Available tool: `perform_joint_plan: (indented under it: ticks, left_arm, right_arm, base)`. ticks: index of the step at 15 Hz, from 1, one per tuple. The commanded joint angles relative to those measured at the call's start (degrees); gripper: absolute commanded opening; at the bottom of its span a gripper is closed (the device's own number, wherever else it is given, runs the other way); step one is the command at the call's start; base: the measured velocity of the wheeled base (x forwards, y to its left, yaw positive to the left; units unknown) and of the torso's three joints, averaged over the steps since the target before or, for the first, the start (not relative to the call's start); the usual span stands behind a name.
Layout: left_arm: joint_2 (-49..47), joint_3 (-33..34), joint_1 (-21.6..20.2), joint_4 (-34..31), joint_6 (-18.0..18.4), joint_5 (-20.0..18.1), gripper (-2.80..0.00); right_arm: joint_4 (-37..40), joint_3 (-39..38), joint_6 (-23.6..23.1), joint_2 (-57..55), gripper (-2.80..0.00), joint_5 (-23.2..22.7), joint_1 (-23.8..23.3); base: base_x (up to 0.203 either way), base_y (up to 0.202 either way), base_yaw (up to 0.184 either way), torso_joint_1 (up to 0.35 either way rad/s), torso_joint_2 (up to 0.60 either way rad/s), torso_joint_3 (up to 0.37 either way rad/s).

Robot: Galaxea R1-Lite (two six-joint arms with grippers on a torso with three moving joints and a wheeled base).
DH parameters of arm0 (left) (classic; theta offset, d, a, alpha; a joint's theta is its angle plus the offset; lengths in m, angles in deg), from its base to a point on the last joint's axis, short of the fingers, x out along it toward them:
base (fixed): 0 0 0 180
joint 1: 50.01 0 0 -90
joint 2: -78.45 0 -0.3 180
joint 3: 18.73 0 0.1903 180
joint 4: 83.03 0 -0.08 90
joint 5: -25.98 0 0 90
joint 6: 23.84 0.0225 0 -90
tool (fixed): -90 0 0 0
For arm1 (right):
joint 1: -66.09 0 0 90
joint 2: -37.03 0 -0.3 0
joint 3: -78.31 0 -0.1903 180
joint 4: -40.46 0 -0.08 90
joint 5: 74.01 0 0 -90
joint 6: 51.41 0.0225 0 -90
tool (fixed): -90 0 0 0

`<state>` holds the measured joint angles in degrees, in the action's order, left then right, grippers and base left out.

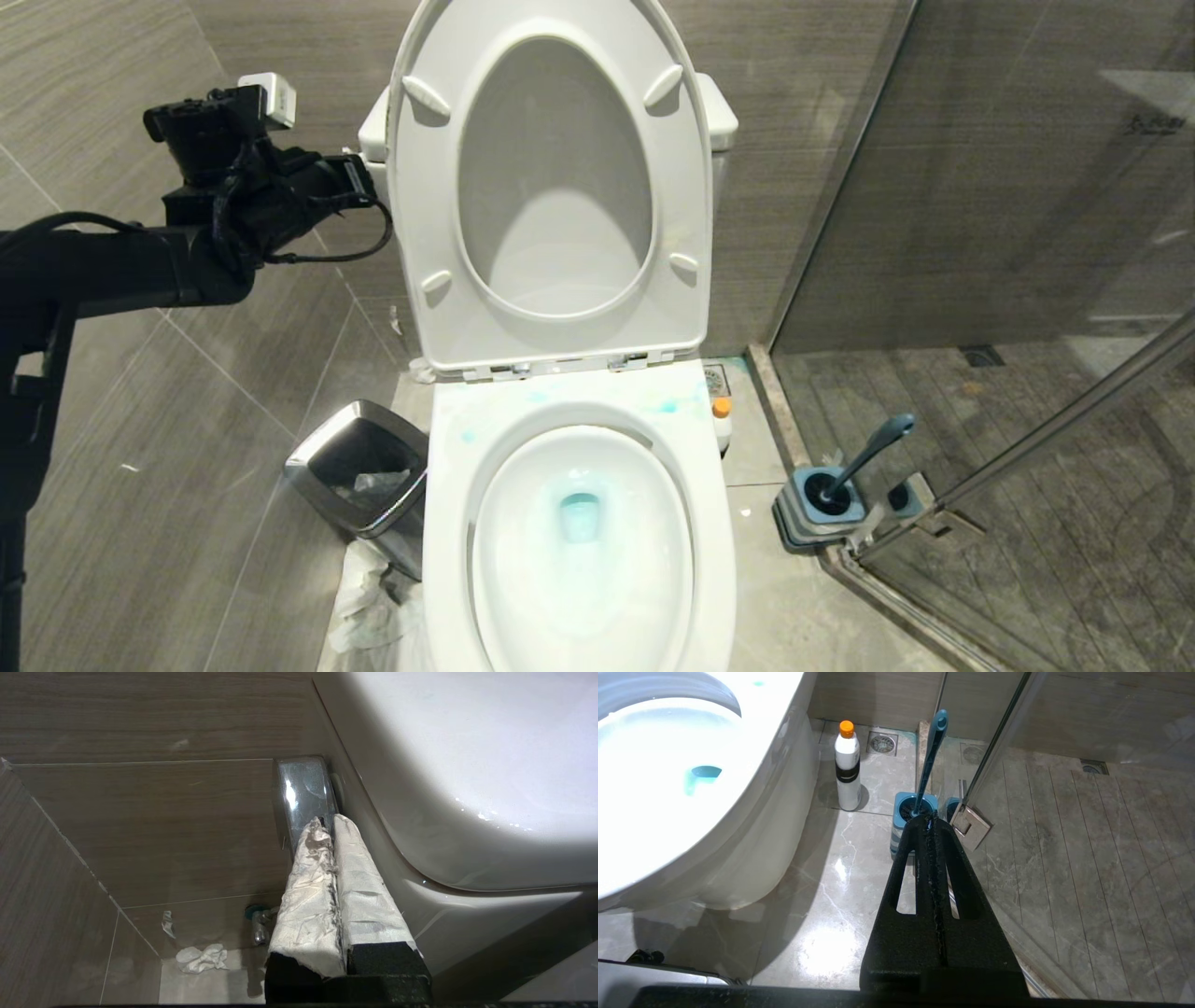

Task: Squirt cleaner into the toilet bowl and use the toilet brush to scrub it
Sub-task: Flush the toilet

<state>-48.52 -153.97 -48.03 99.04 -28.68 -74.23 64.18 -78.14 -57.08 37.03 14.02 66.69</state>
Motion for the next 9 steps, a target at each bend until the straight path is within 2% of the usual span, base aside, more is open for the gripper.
perform_joint_plan:
  ticks: [1,9]
  left_arm:
    - [-1.4,0.1,0.0,-0.2,0.1,-0.1,-2.8]
    - [-4.5,0.2,-0.7,-0.9,1.1,0.1,-2.8]
  right_arm:
    - [0.0,0.0,0.0,-0.1,-2.8,0.0,0.0]
    - [0.0,0.0,0.0,-0.1,-2.8,0.0,0.0]
  base:
    - [0.0,0.0,0.0,0.0,0.0,0.0]
    - [0.0,0.0,0.0,0.0,0.0,0.0]
